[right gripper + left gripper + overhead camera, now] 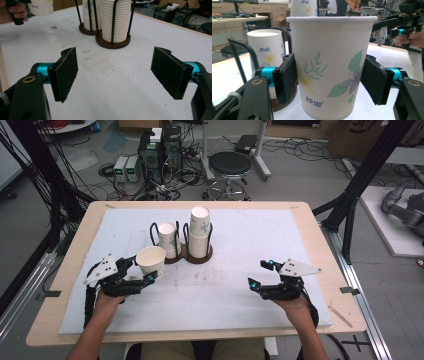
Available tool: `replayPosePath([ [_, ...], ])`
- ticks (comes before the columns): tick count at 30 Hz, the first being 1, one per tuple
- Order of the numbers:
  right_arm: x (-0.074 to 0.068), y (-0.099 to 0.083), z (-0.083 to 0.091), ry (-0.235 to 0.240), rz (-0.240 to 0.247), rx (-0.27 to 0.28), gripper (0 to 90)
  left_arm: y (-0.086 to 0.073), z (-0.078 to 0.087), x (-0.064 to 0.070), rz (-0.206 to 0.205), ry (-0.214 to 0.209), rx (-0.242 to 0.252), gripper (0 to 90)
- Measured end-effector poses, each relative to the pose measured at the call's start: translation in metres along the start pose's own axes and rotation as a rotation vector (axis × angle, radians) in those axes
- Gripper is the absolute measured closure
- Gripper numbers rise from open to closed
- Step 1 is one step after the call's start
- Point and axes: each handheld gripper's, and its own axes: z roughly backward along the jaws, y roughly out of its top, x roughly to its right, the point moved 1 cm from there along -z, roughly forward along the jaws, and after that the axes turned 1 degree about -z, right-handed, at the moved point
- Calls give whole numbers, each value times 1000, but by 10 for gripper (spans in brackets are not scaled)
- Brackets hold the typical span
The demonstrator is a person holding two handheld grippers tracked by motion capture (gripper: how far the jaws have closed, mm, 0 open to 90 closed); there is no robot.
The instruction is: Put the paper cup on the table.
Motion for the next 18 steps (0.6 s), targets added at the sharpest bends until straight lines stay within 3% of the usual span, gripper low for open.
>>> replayPosePath([
  [9, 0, -1, 1, -6, -1, 2, 223, -5, 11, -16, 10, 62, 2, 323],
  [13, -1, -3, 1, -4, 5, -3, 223, -8, 17, -27, 54, 137, 15, 318],
  [18, -2, -4, 1, -1, 10, -1, 223, -13, 23, -43, 72, 236, 4, 320],
])
